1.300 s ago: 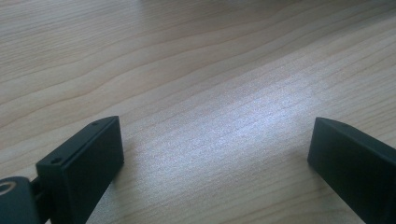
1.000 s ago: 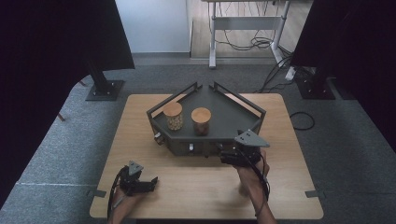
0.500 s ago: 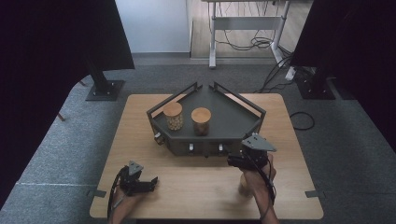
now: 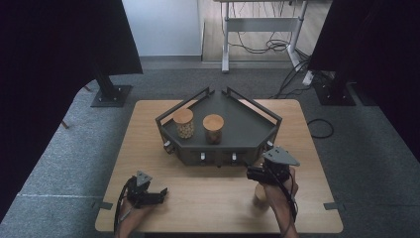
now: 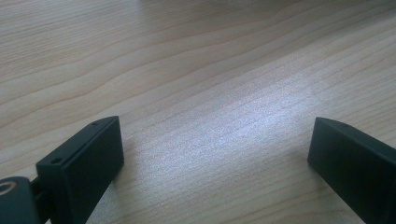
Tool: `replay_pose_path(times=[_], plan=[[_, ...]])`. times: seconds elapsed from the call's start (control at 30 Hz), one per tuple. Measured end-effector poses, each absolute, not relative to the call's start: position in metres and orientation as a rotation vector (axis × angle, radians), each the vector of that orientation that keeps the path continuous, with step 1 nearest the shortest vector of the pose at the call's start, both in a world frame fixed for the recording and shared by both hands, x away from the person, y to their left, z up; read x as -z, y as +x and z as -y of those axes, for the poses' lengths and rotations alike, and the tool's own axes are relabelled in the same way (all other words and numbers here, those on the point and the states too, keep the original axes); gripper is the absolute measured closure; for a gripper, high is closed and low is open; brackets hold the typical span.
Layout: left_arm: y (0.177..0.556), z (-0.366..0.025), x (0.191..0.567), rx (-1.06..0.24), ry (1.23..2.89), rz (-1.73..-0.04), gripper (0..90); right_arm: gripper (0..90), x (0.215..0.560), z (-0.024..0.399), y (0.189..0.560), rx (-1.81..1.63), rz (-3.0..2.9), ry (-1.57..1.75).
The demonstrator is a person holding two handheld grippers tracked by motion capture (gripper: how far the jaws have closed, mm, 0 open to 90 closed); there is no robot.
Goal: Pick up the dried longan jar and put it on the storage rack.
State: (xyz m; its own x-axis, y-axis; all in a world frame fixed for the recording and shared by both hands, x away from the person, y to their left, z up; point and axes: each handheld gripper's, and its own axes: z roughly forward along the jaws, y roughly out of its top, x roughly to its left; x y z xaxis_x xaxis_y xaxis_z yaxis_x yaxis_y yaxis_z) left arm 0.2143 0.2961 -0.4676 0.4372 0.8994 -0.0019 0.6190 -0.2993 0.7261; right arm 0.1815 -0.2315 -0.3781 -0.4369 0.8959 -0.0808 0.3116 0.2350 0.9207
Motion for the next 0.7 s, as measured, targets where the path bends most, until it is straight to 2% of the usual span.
replay_pose_path(times=[0.7], plan=[[0.214, -0.296, 0.468, -0.546, 2.031, -1.272, 3.4, 9.7, 0.391, 0.250, 0.165, -1.176, -1.816, 1.165]])
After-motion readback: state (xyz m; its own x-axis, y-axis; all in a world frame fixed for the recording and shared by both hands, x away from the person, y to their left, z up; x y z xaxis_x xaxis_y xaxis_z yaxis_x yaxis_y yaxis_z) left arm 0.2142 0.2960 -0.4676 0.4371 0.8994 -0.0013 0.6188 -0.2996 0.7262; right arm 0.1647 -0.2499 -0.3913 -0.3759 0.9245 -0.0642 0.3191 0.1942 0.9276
